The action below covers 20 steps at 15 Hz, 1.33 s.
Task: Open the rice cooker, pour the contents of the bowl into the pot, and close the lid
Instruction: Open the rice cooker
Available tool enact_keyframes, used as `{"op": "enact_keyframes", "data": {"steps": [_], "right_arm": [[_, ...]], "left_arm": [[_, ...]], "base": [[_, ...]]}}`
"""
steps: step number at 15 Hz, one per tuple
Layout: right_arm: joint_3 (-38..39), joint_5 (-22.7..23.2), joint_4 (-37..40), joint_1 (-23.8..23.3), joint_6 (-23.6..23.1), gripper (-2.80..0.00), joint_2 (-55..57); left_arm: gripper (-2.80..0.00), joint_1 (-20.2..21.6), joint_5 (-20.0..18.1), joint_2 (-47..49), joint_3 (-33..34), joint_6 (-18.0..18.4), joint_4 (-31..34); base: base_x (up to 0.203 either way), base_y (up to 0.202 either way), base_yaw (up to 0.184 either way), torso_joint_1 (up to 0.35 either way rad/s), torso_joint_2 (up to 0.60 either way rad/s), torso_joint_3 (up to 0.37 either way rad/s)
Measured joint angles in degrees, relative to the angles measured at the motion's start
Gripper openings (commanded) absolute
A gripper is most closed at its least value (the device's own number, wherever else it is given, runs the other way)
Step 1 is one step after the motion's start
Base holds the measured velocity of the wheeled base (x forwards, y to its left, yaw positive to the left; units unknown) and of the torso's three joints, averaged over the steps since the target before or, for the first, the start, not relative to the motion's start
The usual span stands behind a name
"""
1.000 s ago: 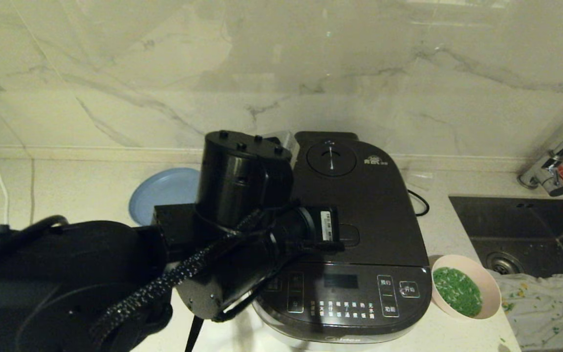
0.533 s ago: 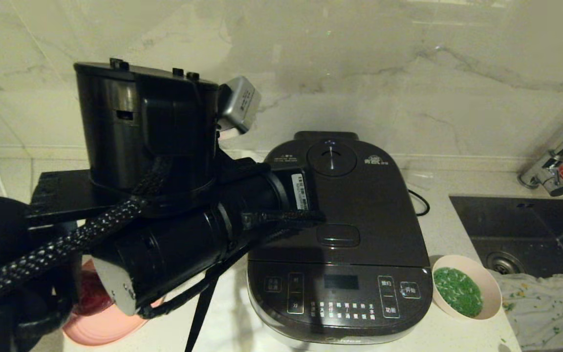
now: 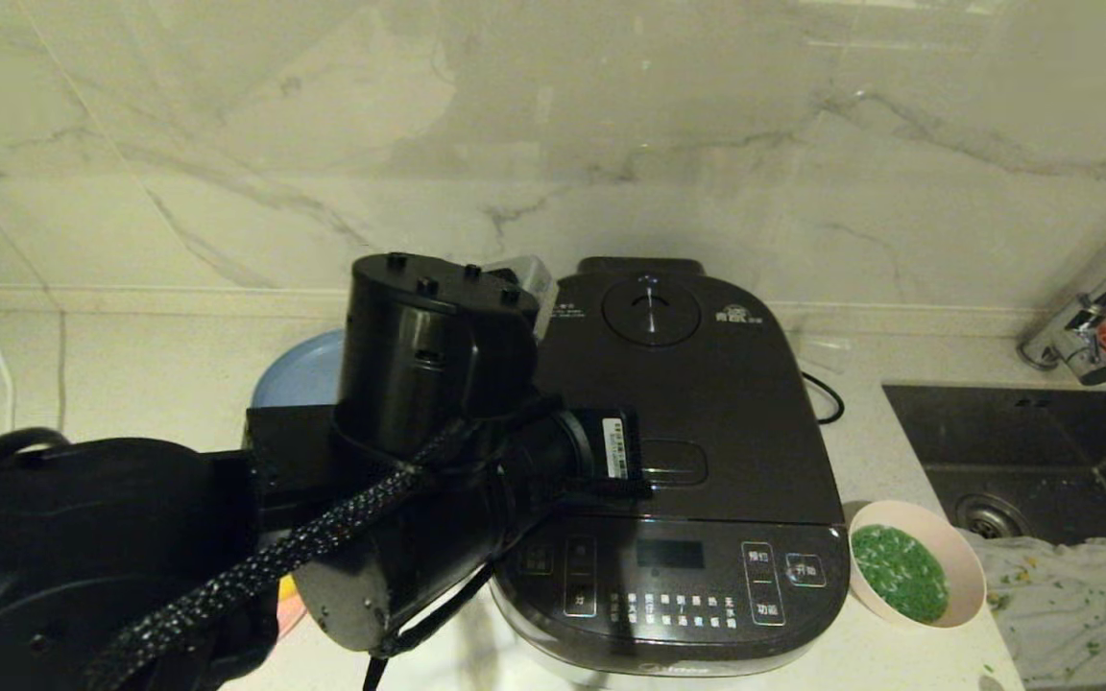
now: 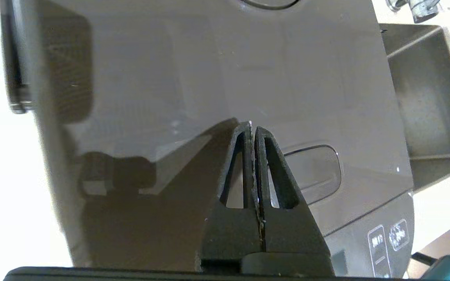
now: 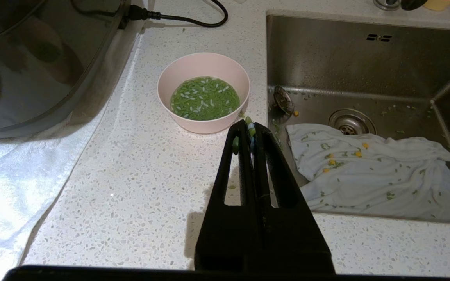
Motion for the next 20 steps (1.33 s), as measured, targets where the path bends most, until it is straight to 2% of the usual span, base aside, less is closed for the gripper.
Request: {"op": "enact_keyframes", "data": {"steps": [6,11,20], "right_arm": [[0.0,0.0,0.0,0.0,0.0,-2.8,0.0],[0.0,0.0,0.0,0.0,0.0,-2.8,0.0],[0.0,0.0,0.0,0.0,0.0,-2.8,0.0]], "left_arm": [[-2.8,-0.5,-0.2,1.2,0.3,0.0,-0.8],[-2.8,-3.4,-0.2,1.8,0.6,-0.1,-0.8],[-2.8,-4.1,3.0,5.0,3.1,0.5,-7.6]], "base": [[0.0,0.0,0.0,0.0,0.0,0.0],[0.0,0.0,0.0,0.0,0.0,0.0],[0.0,0.0,0.0,0.0,0.0,0.0]]}}
